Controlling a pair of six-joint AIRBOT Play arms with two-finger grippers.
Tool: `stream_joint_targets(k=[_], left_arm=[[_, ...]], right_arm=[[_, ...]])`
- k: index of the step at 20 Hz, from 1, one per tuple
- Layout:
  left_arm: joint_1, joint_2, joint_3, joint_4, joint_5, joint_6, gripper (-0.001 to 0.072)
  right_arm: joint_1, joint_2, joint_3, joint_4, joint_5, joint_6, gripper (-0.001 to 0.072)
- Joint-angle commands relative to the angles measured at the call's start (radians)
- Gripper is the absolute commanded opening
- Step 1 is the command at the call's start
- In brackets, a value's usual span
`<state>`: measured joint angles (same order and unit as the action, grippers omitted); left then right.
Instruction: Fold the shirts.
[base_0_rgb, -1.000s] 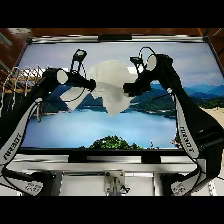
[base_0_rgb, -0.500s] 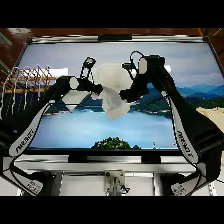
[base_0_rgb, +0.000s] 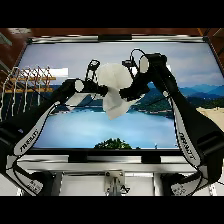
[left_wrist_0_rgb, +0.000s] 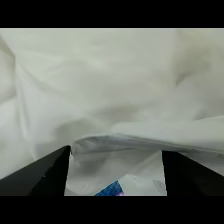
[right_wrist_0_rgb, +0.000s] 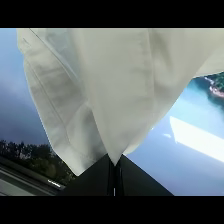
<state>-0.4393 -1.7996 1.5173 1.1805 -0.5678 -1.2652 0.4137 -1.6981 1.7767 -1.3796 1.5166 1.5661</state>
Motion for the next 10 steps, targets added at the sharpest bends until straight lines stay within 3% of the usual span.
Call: stream_joint_targets(k=[1,5,8,10], left_arm=[[0.004,-0.002,0.0,-0.022,0.01,-0.01,0.0563],[0.035,-0.002,0.0,-0.029,0.006,-0.01,0.0054],[0.059,0.009,0.0,-0.029,-0.001,0.002,0.0051],[0.072,0.035,0.0,-0.029,-0.004,0.069,0.0049]], right_arm=[[0.001,0.001,0.001,-0.001,-0.01,0.001,0.0091],[0.001,0.001,0.001,-0.011,-0.01,0.002,0.0091],[0.0,0.001,0.001,-0.023,-0.01,0.004,0.0092],[0.0,0.001,0.001,-0.023,-0.01,0.014,0.0092]])
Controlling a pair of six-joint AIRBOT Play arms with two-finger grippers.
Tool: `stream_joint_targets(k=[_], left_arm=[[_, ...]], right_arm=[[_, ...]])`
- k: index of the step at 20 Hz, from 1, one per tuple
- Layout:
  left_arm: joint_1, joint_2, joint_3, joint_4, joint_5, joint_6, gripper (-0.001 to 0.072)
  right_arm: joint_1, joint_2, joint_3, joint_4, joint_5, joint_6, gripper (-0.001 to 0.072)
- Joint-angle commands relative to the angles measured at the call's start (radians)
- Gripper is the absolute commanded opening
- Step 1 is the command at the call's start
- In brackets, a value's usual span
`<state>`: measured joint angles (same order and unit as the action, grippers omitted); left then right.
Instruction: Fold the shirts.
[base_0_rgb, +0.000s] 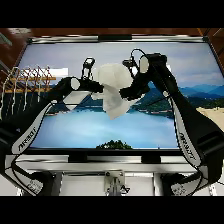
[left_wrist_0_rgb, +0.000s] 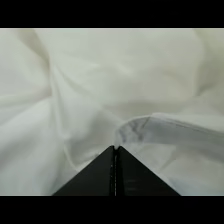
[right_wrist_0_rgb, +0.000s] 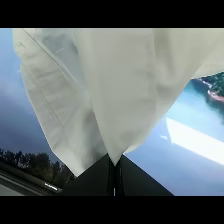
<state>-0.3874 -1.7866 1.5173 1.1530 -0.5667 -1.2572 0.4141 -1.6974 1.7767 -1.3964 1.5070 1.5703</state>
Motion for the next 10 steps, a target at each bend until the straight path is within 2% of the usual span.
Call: stream_joint_targets(k=[1,3,4,5,6,10], left_arm=[[0.021,0.043,0.0,-0.001,-0.007,0.11,0.0049],[0.019,0.085,0.0,-0.002,-0.018,0.185,0.0048],[0.019,0.107,0.0,-0.002,-0.029,0.211,0.0048],[0.019,0.126,0.0,-0.001,-0.037,0.225,0.0048],[0.02,0.143,0.0,0.005,-0.044,0.225,0.0049],[0.02,0.18,0.0,0.018,-0.046,0.235,0.0048]], right_arm=[[-0.001,0.0,0.001,-0.015,-0.002,0.026,0.0093],[-0.001,0.0,0.001,-0.037,-0.018,0.057,0.0116],[-0.001,0.0,0.001,-0.048,-0.023,0.08,0.024],[-0.001,0.0,0.0,-0.05,-0.019,0.106,0.0562],[-0.001,0.0,0.001,-0.05,-0.011,0.129,0.0643],[-0.001,-0.002,-0.017,-0.037,0.012,0.251,0.0642]])
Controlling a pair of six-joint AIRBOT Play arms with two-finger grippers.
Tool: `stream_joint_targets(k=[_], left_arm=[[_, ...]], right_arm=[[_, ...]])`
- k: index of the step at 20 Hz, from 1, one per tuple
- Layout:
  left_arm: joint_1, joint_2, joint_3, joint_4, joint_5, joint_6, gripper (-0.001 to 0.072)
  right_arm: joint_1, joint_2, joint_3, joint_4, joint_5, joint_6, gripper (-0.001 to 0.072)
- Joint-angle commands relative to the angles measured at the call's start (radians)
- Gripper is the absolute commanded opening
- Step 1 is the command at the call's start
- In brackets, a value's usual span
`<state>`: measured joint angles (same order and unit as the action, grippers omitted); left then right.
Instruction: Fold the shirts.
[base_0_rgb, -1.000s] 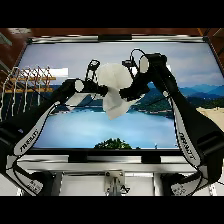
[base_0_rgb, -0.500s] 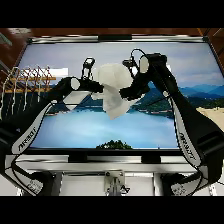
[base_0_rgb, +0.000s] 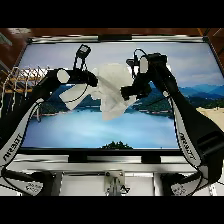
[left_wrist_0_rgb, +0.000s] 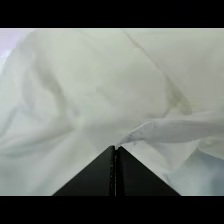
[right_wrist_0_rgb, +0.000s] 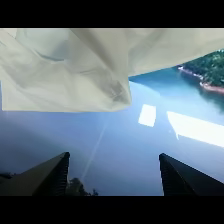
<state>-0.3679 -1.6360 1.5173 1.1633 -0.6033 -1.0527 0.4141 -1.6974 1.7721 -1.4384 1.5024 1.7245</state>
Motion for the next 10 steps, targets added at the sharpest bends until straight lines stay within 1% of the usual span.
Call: stream_joint_targets(k=[1,2,4,5,8,10], left_arm=[[0.0,0.031,0.0,0.008,-0.01,0.04,0.0048],[0.0,0.031,0.0,0.008,-0.01,0.04,0.0048],[0.0,0.031,0.0,0.008,-0.01,0.04,0.0048],[0.0,0.031,0.0,0.008,-0.01,0.04,0.0048],[0.0,0.031,0.0,0.015,-0.011,0.05,0.0049],[0.0,0.031,0.0,0.019,-0.012,0.05,0.0049]], right_arm=[[-0.001,-0.001,-0.041,0.039,0.021,0.139,0.0642],[0.006,-0.001,-0.082,0.098,0.008,0.171,0.0642],[0.047,0.0,-0.172,0.186,-0.102,0.224,0.0642],[0.079,0.0,-0.215,0.199,-0.18,0.266,0.0643],[0.139,-0.002,-0.302,0.192,-0.409,0.454,0.0643],[0.15,-0.002,-0.316,0.185,-0.486,0.525,0.0643]])
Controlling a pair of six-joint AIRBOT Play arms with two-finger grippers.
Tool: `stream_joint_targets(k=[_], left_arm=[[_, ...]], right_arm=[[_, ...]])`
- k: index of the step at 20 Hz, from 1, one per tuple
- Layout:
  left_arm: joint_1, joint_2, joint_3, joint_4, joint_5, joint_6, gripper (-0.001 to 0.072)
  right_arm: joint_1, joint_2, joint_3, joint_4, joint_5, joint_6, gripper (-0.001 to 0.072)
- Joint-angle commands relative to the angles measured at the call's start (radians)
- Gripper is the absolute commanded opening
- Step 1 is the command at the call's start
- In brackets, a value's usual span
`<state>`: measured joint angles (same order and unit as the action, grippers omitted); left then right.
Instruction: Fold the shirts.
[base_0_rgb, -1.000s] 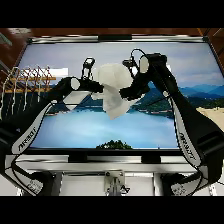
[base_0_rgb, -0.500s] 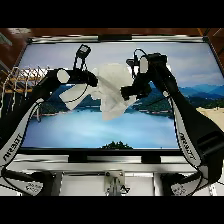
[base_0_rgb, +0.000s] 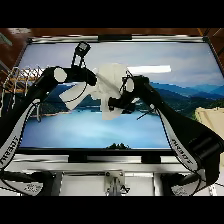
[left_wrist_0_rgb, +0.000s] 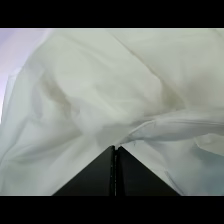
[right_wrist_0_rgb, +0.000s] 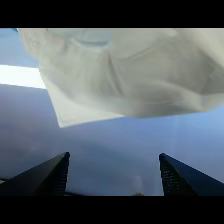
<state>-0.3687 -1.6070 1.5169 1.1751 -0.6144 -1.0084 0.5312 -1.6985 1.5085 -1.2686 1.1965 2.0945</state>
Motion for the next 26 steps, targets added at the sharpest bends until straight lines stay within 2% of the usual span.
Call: stream_joint_targets(k=[1,4,9,10,13,14,15,16,19,22,23,26], left_arm=[[0.001,0.002,0.001,0.007,-0.003,0.011,0.0049],[0.001,0.002,0.001,0.007,-0.008,0.029,0.0048],[0.001,0.006,0.001,0.007,-0.007,0.029,0.0048],[0.001,0.006,0.001,0.007,-0.007,0.029,0.0048],[0.001,0.006,0.001,0.006,-0.007,0.029,0.0049],[0.001,0.006,0.001,0.007,-0.007,0.029,0.0048],[0.001,0.007,0.001,0.007,-0.008,0.029,0.0048],[0.001,0.011,0.001,0.008,-0.008,0.029,0.0049],[0.001,0.053,0.001,0.055,-0.007,0.029,0.0048],[0.0,0.154,0.001,0.066,-0.007,0.027,0.0048],[0.0,0.198,0.001,0.064,-0.007,0.01,0.0048],[-0.003,0.346,0.001,0.062,0.002,-0.151,0.0048]], right_arm=[[0.033,0.0,-0.053,-0.006,-0.197,0.188,0.0643],[0.033,-0.005,-0.055,-0.113,-0.201,0.303,0.0643],[0.033,-0.063,-0.054,-0.072,-0.239,0.34,0.0641],[0.032,-0.069,-0.054,-0.076,-0.262,0.356,0.0606],[0.031,-0.082,-0.055,-0.085,-0.296,0.393,0.027],[0.031,-0.085,-0.054,-0.088,-0.285,0.391,0.0115],[0.031,-0.083,-0.054,-0.089,-0.258,0.365,0.0092],[0.029,-0.076,-0.054,-0.093,-0.217,0.297,0.0092],[-0.006,0.003,-0.053,-0.206,0.019,0.066,0.0091],[-0.074,0.172,-0.042,-0.304,0.123,-0.242,0.0091],[-0.098,0.232,-0.01,-0.351,0.139,-0.298,0.0091],[-0.146,0.338,0.183,-0.442,0.143,-0.457,0.0091]])
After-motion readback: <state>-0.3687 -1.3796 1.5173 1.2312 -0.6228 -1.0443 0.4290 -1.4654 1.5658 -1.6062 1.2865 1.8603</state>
